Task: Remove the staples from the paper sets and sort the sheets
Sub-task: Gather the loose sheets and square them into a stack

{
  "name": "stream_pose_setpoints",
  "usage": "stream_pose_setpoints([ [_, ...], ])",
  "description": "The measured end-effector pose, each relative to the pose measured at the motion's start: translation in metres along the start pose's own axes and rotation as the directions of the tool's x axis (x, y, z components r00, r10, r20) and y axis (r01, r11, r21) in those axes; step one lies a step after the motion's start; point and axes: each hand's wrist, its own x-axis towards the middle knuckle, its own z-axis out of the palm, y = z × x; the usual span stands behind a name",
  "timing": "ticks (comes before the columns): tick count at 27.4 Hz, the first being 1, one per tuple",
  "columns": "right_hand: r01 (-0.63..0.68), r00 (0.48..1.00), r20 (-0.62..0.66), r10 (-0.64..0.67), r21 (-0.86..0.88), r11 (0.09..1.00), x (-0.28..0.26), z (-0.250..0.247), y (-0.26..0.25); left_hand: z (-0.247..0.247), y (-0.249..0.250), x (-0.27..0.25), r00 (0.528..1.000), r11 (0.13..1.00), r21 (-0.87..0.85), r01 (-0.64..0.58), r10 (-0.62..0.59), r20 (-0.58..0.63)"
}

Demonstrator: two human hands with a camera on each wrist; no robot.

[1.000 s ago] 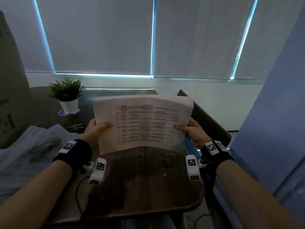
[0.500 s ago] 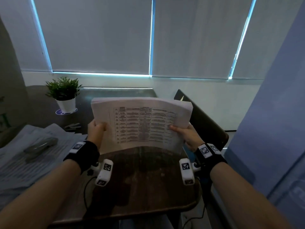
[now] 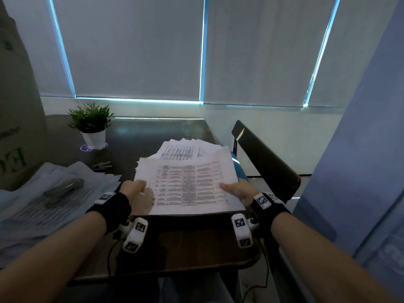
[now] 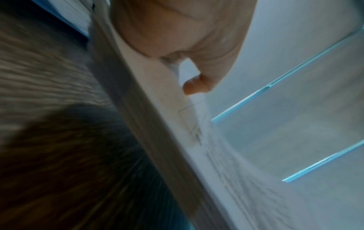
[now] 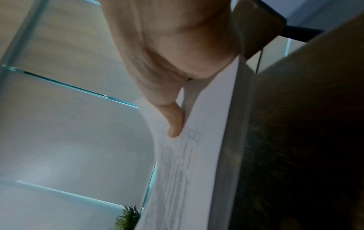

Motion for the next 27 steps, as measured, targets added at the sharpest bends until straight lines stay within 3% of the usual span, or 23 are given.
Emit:
stream_pose_setpoints([
  [3, -0.179, 0.983, -0.064, 0.17, -0.196, 0.964, 0.0, 0.006, 0.025, 0.0, -0.008, -0.012, 0.995, 0.95, 0.307, 0.054, -0.077, 0.063],
  [7, -0.25, 0.966, -0.179, 0.184, -0.484, 0.839, -0.017, 0.007, 0.027, 0.002, -0.012, -0.023, 0.987, 0.805, 0.592, 0.04, -0.126, 0.104],
  [9, -0.245, 0.969, -0.141, 0.201, -0.594, 0.766, -0.027, 0.0, 0.015, 0.001, -0.004, -0.028, 0.986, 0.721, 0.693, 0.004, -0.119, 0.118],
  [12, -0.245, 0.966, -0.078, 0.245, -0.569, 0.785, -0.039, -0.008, -0.019, 0.002, 0.025, -0.033, 0.984, 0.597, 0.799, -0.074, -0.086, 0.156],
  [14, -0.199, 0.977, -0.051, 0.207, -0.566, 0.8, -0.035, -0.008, -0.049, 0.007, 0.051, -0.027, 0.979, 0.603, 0.78, -0.164, 0.004, 0.202],
  [16, -0.165, 0.981, 0.022, 0.191, -0.418, 0.894, -0.028, 0.0, -0.079, 0.015, 0.086, -0.028, 0.969, 0.677, 0.706, -0.208, 0.043, 0.245],
  [20, -0.071, 0.997, -0.011, 0.071, -0.284, 0.956, -0.005, 0.033, -0.118, 0.037, 0.146, -0.014, 0.958, 0.784, 0.572, -0.241, 0.096, 0.271],
  [27, 0.011, 1.0, -0.024, -0.014, -0.092, 0.996, 0.077, 0.058, -0.114, 0.081, 0.159, 0.068, 0.956, 0.847, 0.484, -0.22, 0.089, 0.28],
])
